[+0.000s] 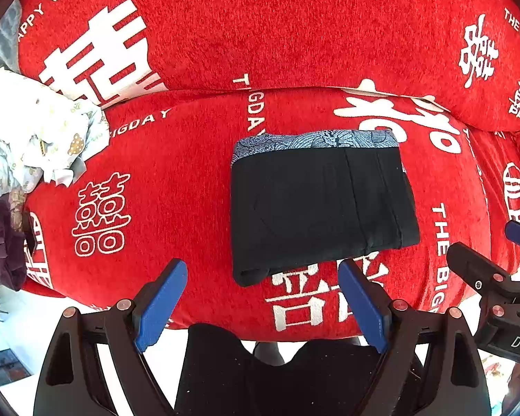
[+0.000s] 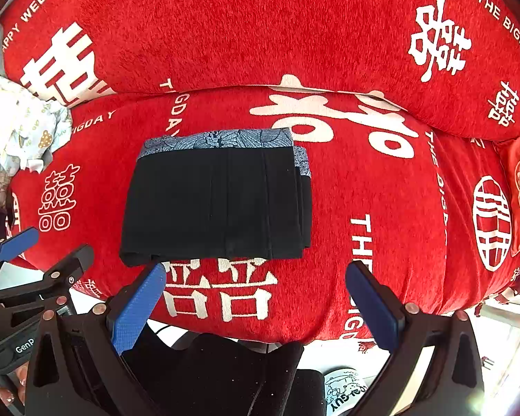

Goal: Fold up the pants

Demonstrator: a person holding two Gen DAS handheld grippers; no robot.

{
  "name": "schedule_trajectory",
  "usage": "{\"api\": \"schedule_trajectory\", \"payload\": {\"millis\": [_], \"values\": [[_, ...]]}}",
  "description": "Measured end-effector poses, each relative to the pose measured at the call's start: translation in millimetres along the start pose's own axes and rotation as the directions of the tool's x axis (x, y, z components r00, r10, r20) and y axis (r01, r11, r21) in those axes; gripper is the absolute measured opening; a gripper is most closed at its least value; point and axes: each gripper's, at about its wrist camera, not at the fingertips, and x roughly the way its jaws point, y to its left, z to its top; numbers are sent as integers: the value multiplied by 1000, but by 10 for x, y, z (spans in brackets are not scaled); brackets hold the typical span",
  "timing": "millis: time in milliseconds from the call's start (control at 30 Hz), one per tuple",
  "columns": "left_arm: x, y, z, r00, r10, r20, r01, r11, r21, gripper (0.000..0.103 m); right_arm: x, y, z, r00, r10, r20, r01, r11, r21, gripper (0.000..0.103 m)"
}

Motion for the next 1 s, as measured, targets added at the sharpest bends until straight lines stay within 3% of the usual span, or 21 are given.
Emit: {"api": "schedule_trajectory", "payload": {"millis": [1000], "values": [[16, -14, 38, 1000, 4, 15, -4, 1000, 16, 90, 34, 69, 26, 1000, -6, -3, 6, 1000, -10, 103]]}}
